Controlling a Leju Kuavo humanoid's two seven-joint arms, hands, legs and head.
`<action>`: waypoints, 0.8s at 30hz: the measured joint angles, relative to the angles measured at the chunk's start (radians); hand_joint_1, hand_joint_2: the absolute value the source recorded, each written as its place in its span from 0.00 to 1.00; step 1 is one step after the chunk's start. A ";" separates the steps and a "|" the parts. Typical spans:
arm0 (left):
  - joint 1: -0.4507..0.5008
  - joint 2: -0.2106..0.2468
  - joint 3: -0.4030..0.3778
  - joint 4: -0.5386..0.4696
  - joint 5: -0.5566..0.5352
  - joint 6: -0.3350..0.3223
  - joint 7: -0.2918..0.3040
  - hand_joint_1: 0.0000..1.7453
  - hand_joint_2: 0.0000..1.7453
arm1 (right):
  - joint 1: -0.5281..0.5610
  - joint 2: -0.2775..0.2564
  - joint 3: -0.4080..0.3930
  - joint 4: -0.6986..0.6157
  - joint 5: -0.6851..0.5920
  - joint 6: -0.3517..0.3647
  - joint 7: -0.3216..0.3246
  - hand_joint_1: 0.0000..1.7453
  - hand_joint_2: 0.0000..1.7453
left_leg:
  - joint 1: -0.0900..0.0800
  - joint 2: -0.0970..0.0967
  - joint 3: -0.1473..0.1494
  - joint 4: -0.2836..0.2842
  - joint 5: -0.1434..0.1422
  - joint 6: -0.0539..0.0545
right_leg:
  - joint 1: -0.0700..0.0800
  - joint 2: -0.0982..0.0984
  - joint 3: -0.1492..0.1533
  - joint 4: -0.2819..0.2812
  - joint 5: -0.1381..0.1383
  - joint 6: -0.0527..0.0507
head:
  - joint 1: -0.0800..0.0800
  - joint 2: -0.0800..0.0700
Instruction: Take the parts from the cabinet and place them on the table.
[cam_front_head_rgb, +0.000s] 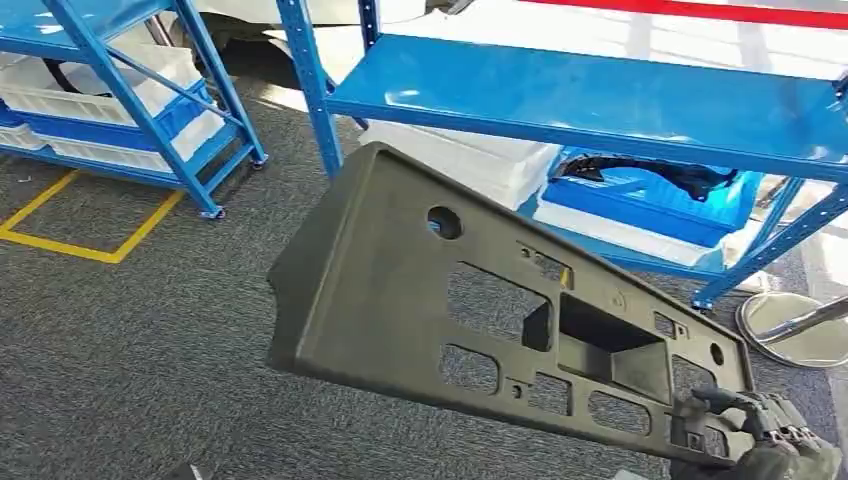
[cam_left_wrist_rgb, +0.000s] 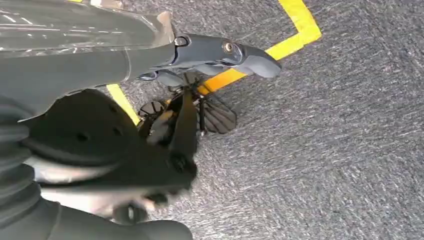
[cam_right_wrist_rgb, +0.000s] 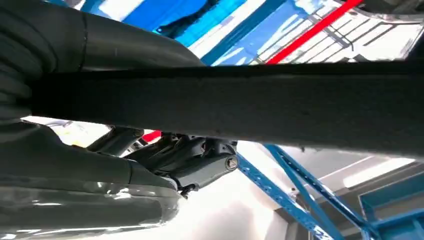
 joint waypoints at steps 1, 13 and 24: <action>0.001 0.000 0.000 0.000 0.000 0.000 -0.001 0.00 1.00 | -0.001 -0.002 0.002 0.000 0.000 0.000 0.002 1.00 1.00 | -0.001 0.000 -0.002 -0.013 0.006 0.003 | 0.001 0.001 -0.005 0.007 0.002 0.004 | 0.000 0.000; 0.001 -0.003 0.001 0.000 0.000 0.003 -0.002 0.00 1.00 | 0.003 -0.040 0.010 -0.002 -0.103 0.000 -0.008 1.00 1.00 | 0.016 0.004 -0.017 -0.032 0.025 0.023 | -0.026 0.004 -0.064 0.178 -0.048 0.065 | 0.004 0.000; 0.001 -0.001 0.001 0.000 0.000 0.004 -0.002 0.00 1.00 | 0.002 -0.041 0.010 -0.002 -0.110 0.000 -0.016 1.00 1.00 | 0.011 0.004 -0.132 0.210 -0.117 -0.017 | -0.018 0.007 -0.025 0.001 0.026 0.002 | 0.001 0.000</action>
